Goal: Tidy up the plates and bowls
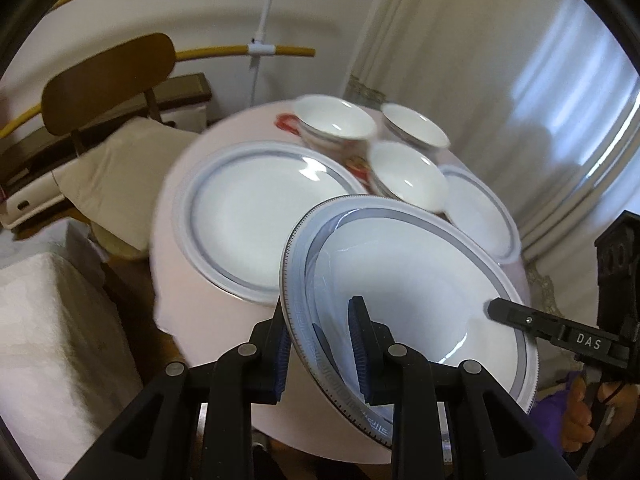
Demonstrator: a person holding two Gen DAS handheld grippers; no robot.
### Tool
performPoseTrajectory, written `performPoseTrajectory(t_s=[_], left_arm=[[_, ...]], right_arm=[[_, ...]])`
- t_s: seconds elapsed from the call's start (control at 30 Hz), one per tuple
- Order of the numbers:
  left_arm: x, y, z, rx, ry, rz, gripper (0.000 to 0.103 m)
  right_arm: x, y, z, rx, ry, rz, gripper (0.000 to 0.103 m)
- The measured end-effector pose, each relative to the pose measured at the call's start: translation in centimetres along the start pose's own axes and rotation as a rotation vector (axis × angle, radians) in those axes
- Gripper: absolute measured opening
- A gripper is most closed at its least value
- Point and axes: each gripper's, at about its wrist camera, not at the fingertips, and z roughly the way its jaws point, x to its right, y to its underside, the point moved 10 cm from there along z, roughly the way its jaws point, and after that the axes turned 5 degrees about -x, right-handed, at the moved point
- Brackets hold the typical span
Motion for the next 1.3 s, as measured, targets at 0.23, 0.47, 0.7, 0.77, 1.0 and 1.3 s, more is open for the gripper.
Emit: performPoseTrajectory(t_s=[0.23, 0.47, 0.7, 0.77, 1.0, 1.3], left_arm=[[-5.5, -2.5, -0.2, 0.019, -0.043, -0.001, 0.023], [-8.4, -5.1, 2.6, 0.001, -0.048, -0.001, 0.023], [-9.1, -7.3, 6.6, -0.036, -0.045, 0.006, 0.023], [-9.1, -7.8, 7.7, -0.045, -0.043, 0.015, 0.023], [-9.2, -8.5, 9.7, -0.059, -0.045, 0.016, 0.023], [-9.3, -8.2, 10.5, -0.055, -0.048, 0.023, 0.022]], right_arm=[[-3.6, -2.2, 4.5, 0.006, -0.005, 0.016, 0.016], [-4.7, -3.8, 7.7, -0.004, 0.041, 0.048, 0.017], [-4.4, -4.5, 9.5, -0.015, 0.104, 0.088, 0.017], [-4.1, -4.6, 9.8, -0.016, 0.117, 0.105, 0.017], [-4.4, -5.3, 10.5, -0.012, 0.166, 0.122, 0.018], [-4.2, -5.5, 11.3, -0.025, 0.304, 0.117, 0.026]])
